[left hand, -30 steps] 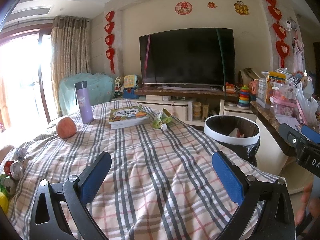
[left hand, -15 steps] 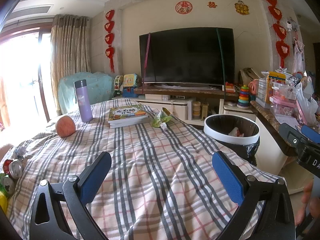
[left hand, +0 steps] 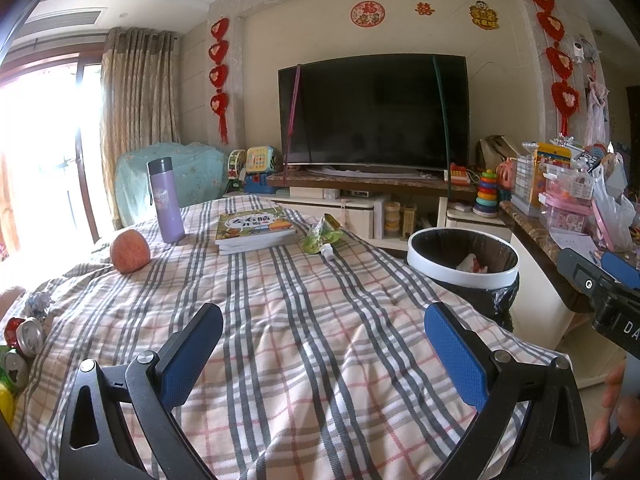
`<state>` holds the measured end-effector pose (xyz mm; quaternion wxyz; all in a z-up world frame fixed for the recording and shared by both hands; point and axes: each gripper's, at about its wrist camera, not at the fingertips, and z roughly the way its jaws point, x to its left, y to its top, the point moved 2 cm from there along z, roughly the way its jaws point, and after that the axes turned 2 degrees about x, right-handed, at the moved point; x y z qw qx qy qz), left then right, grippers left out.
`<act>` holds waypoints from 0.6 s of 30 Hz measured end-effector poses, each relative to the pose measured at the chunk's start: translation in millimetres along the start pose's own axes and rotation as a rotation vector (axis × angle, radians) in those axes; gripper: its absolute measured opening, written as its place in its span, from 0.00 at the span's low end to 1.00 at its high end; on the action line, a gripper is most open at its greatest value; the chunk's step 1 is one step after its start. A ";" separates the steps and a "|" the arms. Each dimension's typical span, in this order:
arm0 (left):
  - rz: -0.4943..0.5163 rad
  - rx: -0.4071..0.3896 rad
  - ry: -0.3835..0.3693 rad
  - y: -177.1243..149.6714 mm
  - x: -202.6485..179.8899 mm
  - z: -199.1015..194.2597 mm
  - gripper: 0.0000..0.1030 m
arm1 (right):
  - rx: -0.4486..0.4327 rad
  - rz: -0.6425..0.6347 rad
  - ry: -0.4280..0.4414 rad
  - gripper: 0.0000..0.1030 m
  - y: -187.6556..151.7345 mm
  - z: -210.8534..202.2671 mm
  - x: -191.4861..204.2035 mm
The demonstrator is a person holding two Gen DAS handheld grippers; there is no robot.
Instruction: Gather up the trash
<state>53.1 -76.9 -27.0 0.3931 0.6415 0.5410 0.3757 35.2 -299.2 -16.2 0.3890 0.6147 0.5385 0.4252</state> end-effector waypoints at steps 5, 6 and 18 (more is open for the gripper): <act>0.000 0.000 -0.001 -0.2 0.0 0.5 0.99 | 0.000 0.000 0.001 1.00 0.1 0.1 1.5; 0.001 0.000 -0.001 -0.2 -0.1 0.6 0.99 | 0.000 0.000 0.001 1.00 0.1 0.2 1.6; -0.006 0.011 -0.009 -2.0 1.0 2.7 0.99 | 0.006 0.002 0.007 1.00 -1.3 0.5 6.2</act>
